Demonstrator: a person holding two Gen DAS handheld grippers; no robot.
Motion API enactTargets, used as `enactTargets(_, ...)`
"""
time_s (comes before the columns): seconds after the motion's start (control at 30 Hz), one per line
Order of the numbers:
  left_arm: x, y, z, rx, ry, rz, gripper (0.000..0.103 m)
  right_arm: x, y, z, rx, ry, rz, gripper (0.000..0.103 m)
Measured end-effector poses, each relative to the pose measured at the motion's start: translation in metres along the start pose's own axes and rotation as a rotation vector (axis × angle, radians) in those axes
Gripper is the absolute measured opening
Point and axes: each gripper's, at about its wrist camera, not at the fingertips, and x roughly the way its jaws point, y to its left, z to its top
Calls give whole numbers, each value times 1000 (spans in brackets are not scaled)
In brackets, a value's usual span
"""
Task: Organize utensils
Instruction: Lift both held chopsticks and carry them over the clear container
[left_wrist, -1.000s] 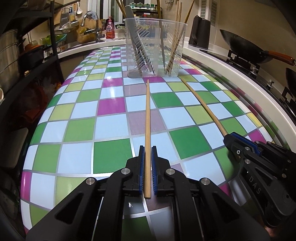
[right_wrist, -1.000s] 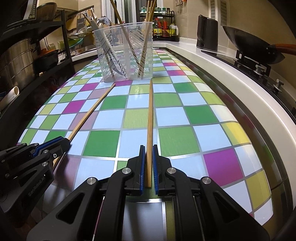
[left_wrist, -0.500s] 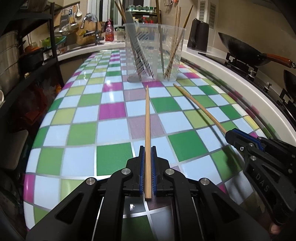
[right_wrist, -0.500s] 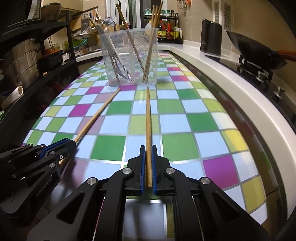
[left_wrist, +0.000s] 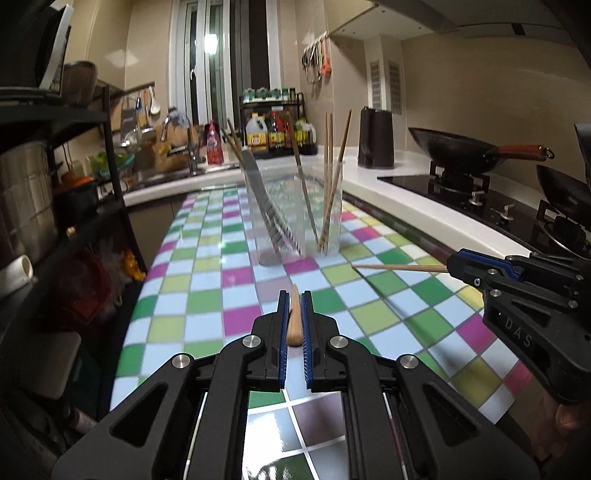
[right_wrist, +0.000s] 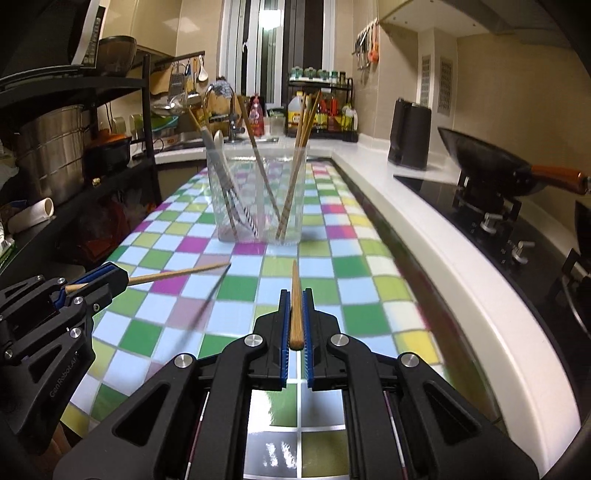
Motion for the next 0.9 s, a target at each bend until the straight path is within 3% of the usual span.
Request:
enactTargets(0.37,-11,8,38,-3,-79,7,7,-28,-7,40,-3,-112,9,6)
enactTargets(0.6,2,23,74,-45,-13,-75,7,-29,-8,80,-3,-123,85,7)
enactTargets(0.77,17,43,116,-80,63,-159,7,-23,-11,121,5,-106,163,7)
enactTargets(0.9,28,63,159,-122,75,-198,7,-20,-17,164,13,-150,184,7)
